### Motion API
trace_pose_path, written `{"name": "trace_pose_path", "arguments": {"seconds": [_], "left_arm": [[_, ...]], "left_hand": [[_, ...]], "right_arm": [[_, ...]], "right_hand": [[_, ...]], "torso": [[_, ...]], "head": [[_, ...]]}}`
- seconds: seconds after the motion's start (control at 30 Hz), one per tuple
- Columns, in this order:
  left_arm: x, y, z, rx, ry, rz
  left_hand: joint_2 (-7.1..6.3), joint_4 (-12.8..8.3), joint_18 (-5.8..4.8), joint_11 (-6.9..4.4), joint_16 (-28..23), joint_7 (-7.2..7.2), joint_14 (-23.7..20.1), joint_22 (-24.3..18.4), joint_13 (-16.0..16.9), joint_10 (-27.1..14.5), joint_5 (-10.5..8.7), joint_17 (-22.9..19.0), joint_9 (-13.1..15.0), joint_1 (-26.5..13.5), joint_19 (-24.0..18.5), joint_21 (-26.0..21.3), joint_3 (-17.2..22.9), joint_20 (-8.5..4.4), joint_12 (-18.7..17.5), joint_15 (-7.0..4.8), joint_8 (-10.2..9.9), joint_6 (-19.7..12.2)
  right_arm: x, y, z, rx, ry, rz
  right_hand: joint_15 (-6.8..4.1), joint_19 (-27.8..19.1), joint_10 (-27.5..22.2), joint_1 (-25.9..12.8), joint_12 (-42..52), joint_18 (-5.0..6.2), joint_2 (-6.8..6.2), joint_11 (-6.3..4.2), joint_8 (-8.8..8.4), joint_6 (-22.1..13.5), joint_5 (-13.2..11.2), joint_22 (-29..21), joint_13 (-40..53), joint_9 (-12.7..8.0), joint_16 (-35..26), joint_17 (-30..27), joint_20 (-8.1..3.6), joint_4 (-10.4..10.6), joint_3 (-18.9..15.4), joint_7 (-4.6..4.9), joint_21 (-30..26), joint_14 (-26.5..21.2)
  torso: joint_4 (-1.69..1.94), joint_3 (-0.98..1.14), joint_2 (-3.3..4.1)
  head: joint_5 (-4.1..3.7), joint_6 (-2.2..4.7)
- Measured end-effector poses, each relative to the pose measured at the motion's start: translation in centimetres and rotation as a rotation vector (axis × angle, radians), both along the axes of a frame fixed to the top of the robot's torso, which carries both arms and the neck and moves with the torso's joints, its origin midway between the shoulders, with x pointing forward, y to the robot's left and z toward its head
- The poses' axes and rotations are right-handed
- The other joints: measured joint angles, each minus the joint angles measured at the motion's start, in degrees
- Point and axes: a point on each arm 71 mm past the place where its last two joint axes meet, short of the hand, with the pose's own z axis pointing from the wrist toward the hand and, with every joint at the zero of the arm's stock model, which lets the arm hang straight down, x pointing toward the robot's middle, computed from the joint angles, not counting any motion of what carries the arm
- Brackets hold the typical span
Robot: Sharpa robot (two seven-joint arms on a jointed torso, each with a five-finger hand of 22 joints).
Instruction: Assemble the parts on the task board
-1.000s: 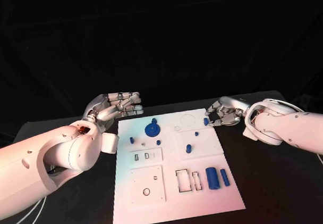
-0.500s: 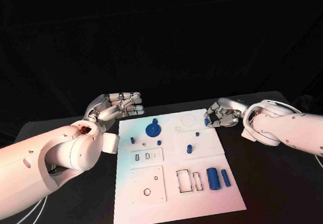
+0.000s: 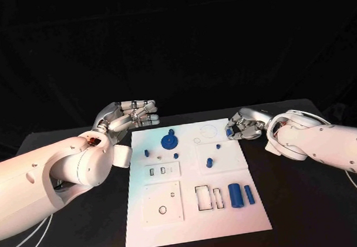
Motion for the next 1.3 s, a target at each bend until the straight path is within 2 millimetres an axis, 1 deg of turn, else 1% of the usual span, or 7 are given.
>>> {"name": "trace_pose_path", "arguments": {"seconds": [0.2, 0.23, 0.53, 0.73, 0.83, 1.07, 1.3], "left_arm": [[0.0, 0.0, 0.0, 0.000, 0.000, 0.000], [0.0, 0.0, 0.0, 0.000, 0.000, 0.000], [0.0, 0.1, 0.0, 0.000, 0.000, 0.001], [0.1, 0.1, 0.0, 0.001, 0.000, 0.003], [0.1, 0.2, 0.0, 0.002, 0.000, 0.005], [0.3, 0.2, -0.1, 0.002, 0.001, 0.008], [0.6, -0.1, -0.3, 0.001, 0.002, 0.008]], "left_hand": [[0.00, 0.00, 0.00, 0.00, 0.00, 0.00, 0.00, 0.00, 0.00, 0.00, 0.00, 0.00, 0.00, 0.00, 0.00, 0.00, 0.00, 0.00, 0.00, 0.00, 0.00, 0.00], [0.00, 0.00, 0.00, 0.00, 0.00, 0.00, 0.00, 0.00, 0.00, 0.00, 0.00, 0.00, 0.00, 0.00, 0.00, 0.00, 0.00, 0.00, 0.00, 0.00, 0.00, 0.00], [0.00, 0.00, 0.00, 0.00, 0.00, 0.00, 0.00, 0.00, 0.00, 0.00, 0.00, -0.01, 0.00, 0.00, 0.00, 0.00, 0.00, 0.00, 0.00, 0.00, 0.00, 0.00], [0.00, 0.00, 0.00, 0.00, 0.00, 0.00, 0.00, 0.00, 0.00, 0.00, 0.00, -0.01, 0.00, 0.00, 0.00, 0.00, 0.00, 0.00, 0.00, 0.00, 0.00, 0.00], [0.00, 0.00, 0.01, 0.00, 0.00, 0.00, 0.00, 0.00, 0.00, 0.00, 0.00, -0.01, 0.00, 0.00, 0.00, 0.00, 0.00, 0.00, 0.00, 0.00, 0.00, 0.00], [0.00, 0.00, 0.00, 0.00, 0.00, 0.00, 0.00, 0.00, 0.00, 0.00, 0.00, -0.02, 0.00, 0.00, 0.00, 0.00, 0.00, 0.00, 0.00, 0.00, 0.00, 0.00], [0.00, 0.00, 0.00, 0.00, -0.23, 0.00, 0.00, -0.07, 0.00, 0.00, 0.00, 0.04, 0.00, 0.00, 0.00, 0.00, 0.00, 0.00, 0.00, 0.00, 0.00, 0.00]], "right_arm": [[0.0, 0.0, 0.0, -0.001, 0.001, -0.002], [0.0, 0.0, 0.0, -0.001, 0.001, -0.003], [0.0, 0.1, 0.1, 0.005, -0.008, -0.005], [-0.5, 0.6, 0.4, 0.030, -0.021, -0.001], [-0.9, 1.2, 1.3, 0.052, -0.033, 0.004], [-2.4, 4.6, 3.8, 0.106, -0.049, 0.058], [-4.8, 10.0, 4.7, 0.120, -0.045, 0.138]], "right_hand": [[-0.42, 0.29, 0.40, 0.15, 0.00, 0.00, 0.61, -0.40, 0.86, 1.30, -0.22, 0.30, 0.18, 0.24, 0.00, 0.00, -0.29, -0.01, 0.32, -0.49, 0.24, 0.00], [-0.42, 0.29, 0.40, 0.15, 0.00, -0.01, 0.61, -0.40, 0.86, 1.51, -0.22, 0.37, 0.20, 0.29, 0.00, 0.00, -0.29, -0.12, 0.43, -0.30, 0.24, 0.00], [-1.23, 1.03, 1.43, 0.14, 0.66, 0.00, 1.84, -1.43, 2.63, 3.82, -1.33, 1.54, 1.02, 0.59, 0.00, -0.01, -1.03, 0.02, 1.45, -1.40, 1.62, 0.00], [-1.43, 1.53, 1.63, -0.30, 0.90, 0.00, 2.58, -1.63, 2.95, 3.83, -1.57, 2.05, 1.43, 0.60, 0.00, -0.01, -1.09, 0.14, 1.74, -1.43, 1.99, 0.21], [-1.43, 1.52, 1.83, -0.37, 0.90, 0.00, 2.66, -1.83, 2.96, 3.83, -1.58, 2.11, 1.43, 0.60, 0.00, -0.02, -1.09, 0.14, 1.74, -1.44, 1.99, 0.21], [-1.43, 1.74, 1.83, -0.44, 0.90, -0.01, 2.89, -1.83, 2.96, 3.72, -0.85, 2.34, 1.49, 0.60, 0.00, -0.02, -1.31, 0.16, 2.06, -1.54, 2.22, 0.21], [-1.43, 1.73, 2.17, -0.73, 1.12, 0.00, 3.18, -1.74, 2.97, 3.62, -0.86, 2.52, 1.74, 0.60, 0.00, -0.02, -1.31, 0.32, 2.21, -1.64, 2.66, 0.21]], "torso": [[-0.03, -0.02, -0.01], [-0.03, -0.02, -0.01], [-0.01, -0.02, -0.03], [-0.04, -0.03, -0.08], [-0.06, -0.06, -0.13], [-0.18, -0.09, -0.38], [-0.16, -0.20, -0.75]], "head": [[0.09, -0.09], [0.09, -0.10], [0.13, -0.15], [0.19, -0.16], [0.22, -0.15], [0.71, -0.37], [1.68, -1.08]]}}
